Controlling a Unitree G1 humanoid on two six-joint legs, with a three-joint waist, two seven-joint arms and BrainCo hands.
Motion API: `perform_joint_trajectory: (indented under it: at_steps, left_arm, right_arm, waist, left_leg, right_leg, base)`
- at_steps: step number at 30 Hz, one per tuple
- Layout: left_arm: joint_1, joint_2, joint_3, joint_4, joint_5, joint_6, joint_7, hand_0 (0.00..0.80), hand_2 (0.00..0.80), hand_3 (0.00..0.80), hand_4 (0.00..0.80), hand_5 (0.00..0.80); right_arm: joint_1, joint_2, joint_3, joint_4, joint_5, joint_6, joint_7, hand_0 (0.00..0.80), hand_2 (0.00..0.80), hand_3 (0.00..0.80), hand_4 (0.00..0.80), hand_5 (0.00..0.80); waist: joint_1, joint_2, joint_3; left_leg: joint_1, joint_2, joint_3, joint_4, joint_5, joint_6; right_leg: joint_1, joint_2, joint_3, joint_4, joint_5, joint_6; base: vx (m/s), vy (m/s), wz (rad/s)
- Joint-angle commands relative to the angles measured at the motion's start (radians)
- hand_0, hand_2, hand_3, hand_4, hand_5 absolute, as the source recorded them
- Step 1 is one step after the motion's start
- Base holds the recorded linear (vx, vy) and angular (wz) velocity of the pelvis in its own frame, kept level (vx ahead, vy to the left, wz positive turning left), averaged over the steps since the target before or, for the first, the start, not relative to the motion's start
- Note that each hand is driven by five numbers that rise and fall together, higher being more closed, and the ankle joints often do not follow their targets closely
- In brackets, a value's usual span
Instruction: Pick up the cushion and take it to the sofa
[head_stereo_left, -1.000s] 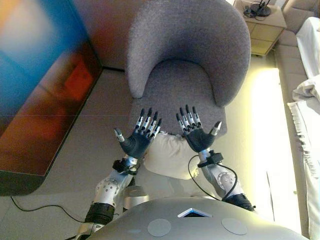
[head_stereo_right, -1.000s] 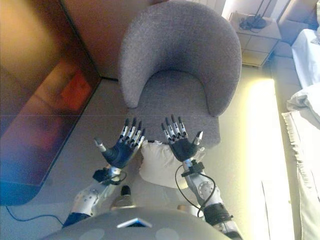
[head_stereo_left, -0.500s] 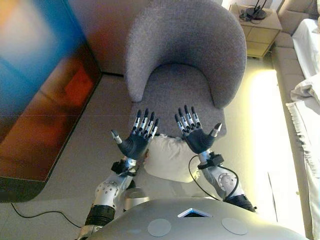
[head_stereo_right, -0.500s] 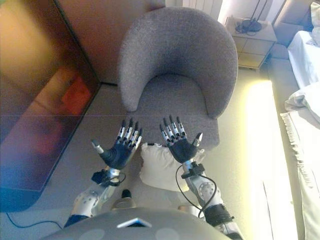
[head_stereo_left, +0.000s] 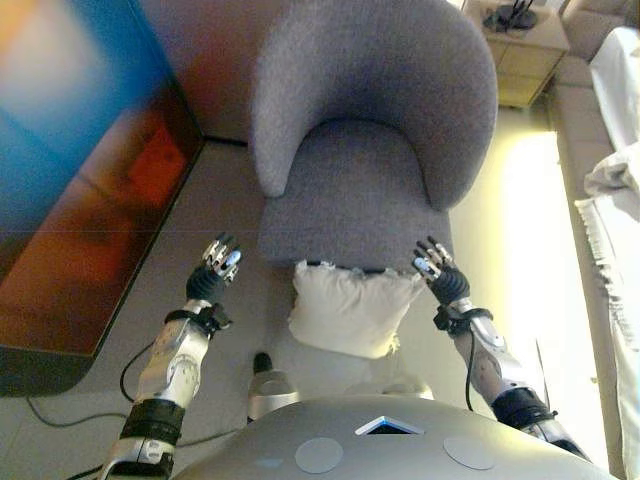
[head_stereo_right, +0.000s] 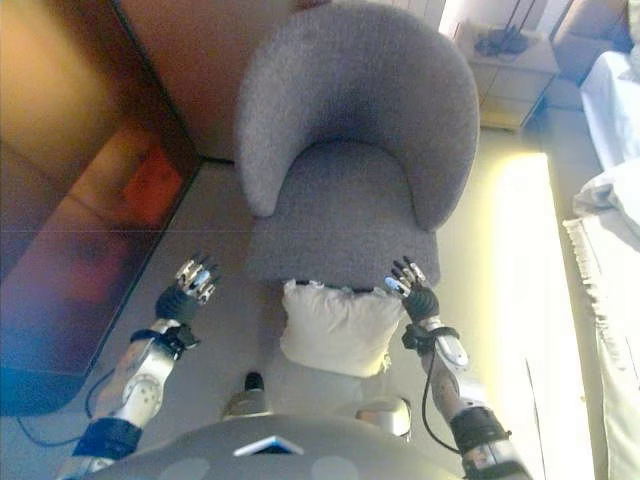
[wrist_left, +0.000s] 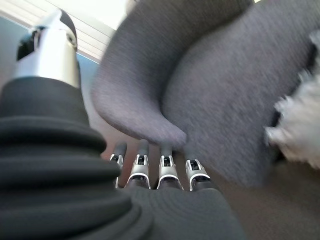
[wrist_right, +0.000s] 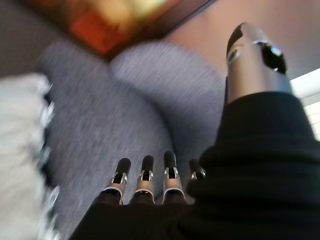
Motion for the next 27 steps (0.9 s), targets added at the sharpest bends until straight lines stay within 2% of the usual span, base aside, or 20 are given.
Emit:
perform_joint_trajectory:
  at_steps: [1, 5, 7, 10, 11, 13, 19, 20, 22, 27]
  left_arm:
    - [-0.192, 0.024, -0.054, 0.012, 0.051, -0.109, 0.069, 0.0, 0.0, 0.0, 0.0, 0.0]
    - [-0.315, 0.032, -0.117, 0.061, 0.048, -0.147, 0.149, 0.0, 0.0, 0.0, 0.0, 0.0]
    - [-0.375, 0.036, -0.139, 0.081, 0.072, -0.169, 0.188, 0.0, 0.0, 0.0, 0.0, 0.0]
    - [-0.418, 0.037, -0.147, 0.092, 0.091, -0.178, 0.209, 0.0, 0.0, 0.0, 0.0, 0.0]
    - [-0.435, 0.037, -0.154, 0.097, 0.099, -0.189, 0.213, 0.0, 0.0, 0.0, 0.0, 0.0]
    - [-0.461, 0.035, -0.162, 0.106, 0.111, -0.197, 0.228, 0.0, 0.0, 0.0, 0.0, 0.0]
    - [-0.55, 0.042, -0.177, 0.143, 0.145, -0.218, 0.249, 0.0, 0.0, 0.0, 0.0, 0.0]
    - [-0.562, 0.044, -0.179, 0.146, 0.158, -0.217, 0.259, 0.0, 0.0, 0.0, 0.0, 0.0]
    - [-0.602, 0.049, -0.182, 0.157, 0.146, -0.211, 0.271, 0.0, 0.0, 0.0, 0.0, 0.0]
    - [-0.658, 0.066, -0.193, 0.181, 0.157, -0.179, 0.279, 0.0, 0.0, 0.0, 0.0, 0.0]
  right_arm:
    - [-0.176, -0.004, -0.02, 0.0, -0.006, -0.091, -0.085, 0.0, 0.0, 0.0, 0.0, 0.0]
    - [-0.31, -0.017, 0.007, 0.065, -0.03, -0.094, -0.161, 0.0, 0.0, 0.0, 0.0, 0.0]
    - [-0.374, -0.026, 0.015, 0.08, -0.047, -0.086, -0.204, 0.0, 0.0, 0.0, 0.0, 0.0]
    - [-0.427, -0.05, 0.013, 0.096, -0.052, -0.071, -0.229, 0.0, 0.0, 0.0, 0.0, 0.0]
    - [-0.447, -0.059, 0.016, 0.101, -0.048, -0.076, -0.236, 0.0, 0.0, 0.0, 0.0, 0.0]
    - [-0.48, -0.07, 0.015, 0.113, -0.045, -0.077, -0.249, 0.0, 0.0, 0.0, 0.0, 0.0]
    - [-0.593, -0.112, 0.0, 0.183, 0.047, -0.044, -0.259, 0.0, 0.0, 0.0, 0.0, 0.0]
    - [-0.608, -0.119, -0.003, 0.198, 0.043, -0.039, -0.269, 0.0, 0.0, 0.0, 0.0, 0.0]
    - [-0.664, -0.142, -0.01, 0.249, 0.047, -0.037, -0.266, 0.0, 0.0, 0.0, 0.0, 0.0]
    - [-0.727, -0.17, -0.02, 0.316, 0.05, -0.018, -0.321, 0.0, 0.0, 0.0, 0.0, 0.0]
  waist:
    - [0.028, -0.015, 0.138]
    - [0.017, -0.002, 0.221]
    - [0.009, 0.003, 0.258]
    - [0.001, 0.013, 0.283]
    - [-0.001, 0.02, 0.301]
    - [-0.002, 0.029, 0.316]
    - [-0.012, 0.054, 0.348]
    - [-0.012, 0.058, 0.354]
    - [-0.014, 0.064, 0.366]
    - [-0.015, 0.065, 0.377]
  left_leg:
    - [-0.169, 0.017, -0.027, 0.279, -0.148, 0.035]
    - [-0.333, 0.032, -0.051, 0.394, -0.162, 0.027]
    - [-0.428, 0.035, -0.073, 0.455, -0.173, 0.034]
    - [-0.528, 0.044, -0.089, 0.528, -0.191, 0.042]
    - [-0.563, 0.053, -0.099, 0.579, -0.234, 0.038]
    - [-0.643, 0.054, -0.11, 0.641, -0.236, 0.046]
    - [-0.874, 0.065, -0.138, 0.9, -0.324, 0.065]
    - [-0.899, 0.069, -0.146, 0.964, -0.378, 0.059]
    - [-0.999, 0.064, -0.157, 1.082, -0.416, 0.067]
    - [-1.112, 0.064, -0.171, 1.232, -0.467, 0.076]
  right_leg:
    - [-0.234, -0.091, 0.016, 0.116, 0.136, -0.02]
    - [-0.417, -0.111, 0.059, 0.244, 0.13, -0.027]
    - [-0.524, -0.119, 0.095, 0.329, 0.113, -0.032]
    - [-0.633, -0.12, 0.12, 0.424, 0.085, -0.042]
    - [-0.674, -0.116, 0.137, 0.491, 0.039, -0.041]
    - [-0.758, -0.112, 0.16, 0.562, 0.034, -0.055]
    - [-1.0, -0.105, 0.227, 0.831, -0.058, -0.078]
    - [-1.028, -0.105, 0.239, 0.897, -0.111, -0.074]
    - [-1.127, -0.1, 0.262, 0.996, -0.138, -0.084]
    - [-1.229, -0.092, 0.282, 1.127, -0.191, -0.096]
  base:
    - [-0.342, -0.016, -0.02]
    - [-0.28, 0.02, -0.1]
    - [-0.209, 0.033, -0.07]
    - [-0.143, 0.024, 0.06]
    - [-0.156, 0.018, 0.08]
    - [-0.164, 0.019, 0.04]
    - [-0.069, 0.01, 0.02]
    - [0.045, 0.003, 0.09]
    - [-0.008, 0.022, 0.07]
    - [0.009, -0.002, 0.0]
